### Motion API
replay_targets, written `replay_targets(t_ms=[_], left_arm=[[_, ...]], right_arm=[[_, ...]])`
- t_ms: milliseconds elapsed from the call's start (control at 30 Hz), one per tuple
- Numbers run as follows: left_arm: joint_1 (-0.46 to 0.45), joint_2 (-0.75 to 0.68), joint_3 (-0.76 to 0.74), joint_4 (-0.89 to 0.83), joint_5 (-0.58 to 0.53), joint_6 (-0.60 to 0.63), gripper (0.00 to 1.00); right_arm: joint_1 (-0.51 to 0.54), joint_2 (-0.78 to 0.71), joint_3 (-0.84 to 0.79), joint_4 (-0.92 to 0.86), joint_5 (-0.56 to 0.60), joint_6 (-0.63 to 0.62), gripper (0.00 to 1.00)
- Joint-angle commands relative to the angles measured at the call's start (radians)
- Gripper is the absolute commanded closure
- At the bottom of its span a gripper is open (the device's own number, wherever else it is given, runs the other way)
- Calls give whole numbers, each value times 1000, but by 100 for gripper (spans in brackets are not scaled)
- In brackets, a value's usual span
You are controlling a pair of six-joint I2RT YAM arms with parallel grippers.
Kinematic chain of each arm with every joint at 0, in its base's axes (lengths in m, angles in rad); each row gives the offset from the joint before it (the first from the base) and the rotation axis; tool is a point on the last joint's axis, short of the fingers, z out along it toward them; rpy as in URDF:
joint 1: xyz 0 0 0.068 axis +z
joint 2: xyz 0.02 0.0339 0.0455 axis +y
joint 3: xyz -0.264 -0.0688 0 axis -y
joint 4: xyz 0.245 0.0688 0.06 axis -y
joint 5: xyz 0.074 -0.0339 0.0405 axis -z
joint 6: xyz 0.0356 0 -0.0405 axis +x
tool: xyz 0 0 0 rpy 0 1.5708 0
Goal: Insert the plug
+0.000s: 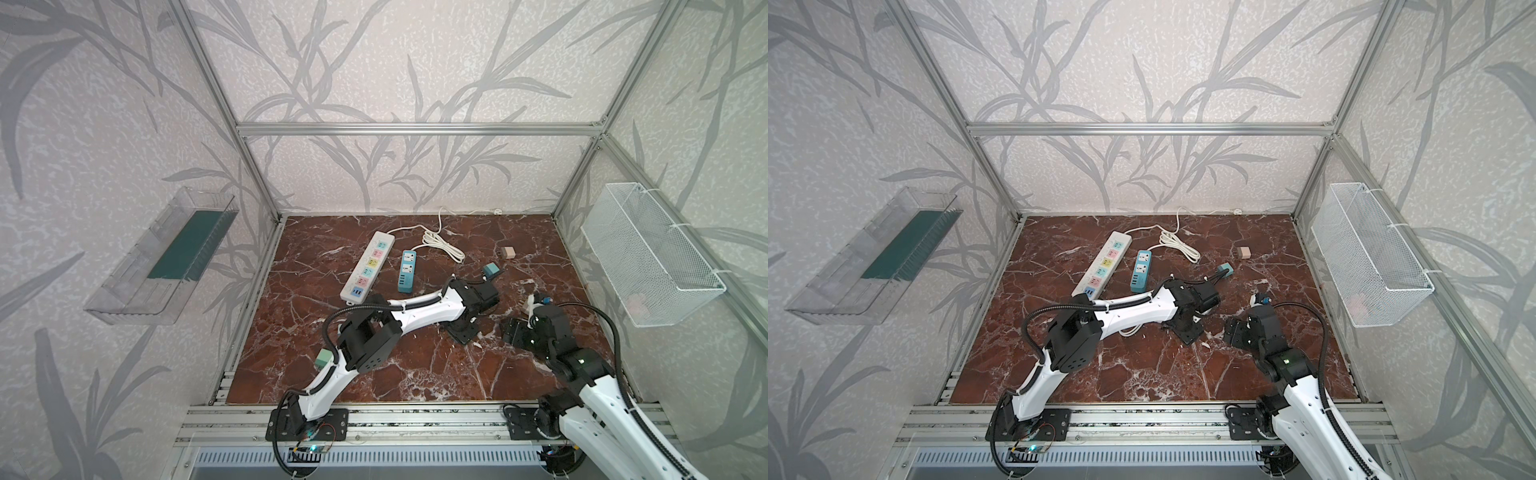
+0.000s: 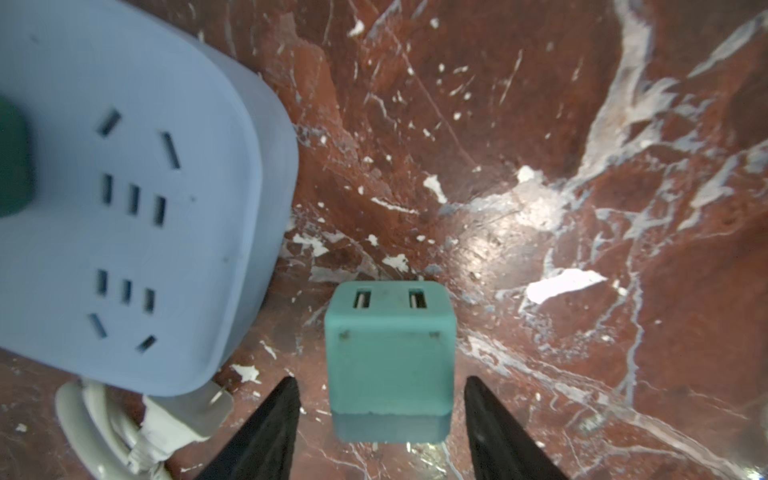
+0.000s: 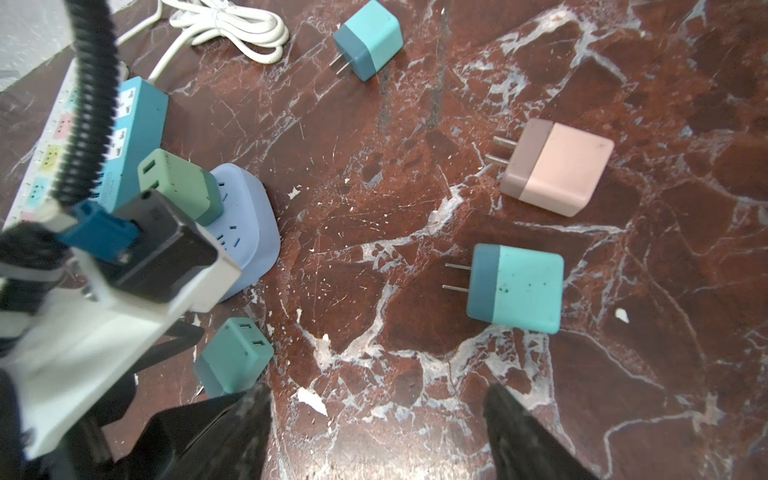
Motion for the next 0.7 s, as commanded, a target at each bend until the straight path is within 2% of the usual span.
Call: replay_targets(t_ms=[0, 267, 433, 567, 667], left_arm=[[-4, 25, 27, -23, -45, -2, 40], [-2, 33, -26, 50, -35, 1, 50], [-2, -40, -118, 138, 0, 20, 69], [-2, -212, -307, 365, 29, 29, 71], [-3, -366, -523, 654, -93, 2, 76]], right_arm=[[-5, -29, 30, -61, -8, -8, 22], [-5, 1, 26, -35, -27, -13, 24], [-5, 7, 43, -33, -49, -10, 26], [-5, 32, 105, -62, -86, -29, 30], [-4, 63, 154, -68, -136, -41, 30]])
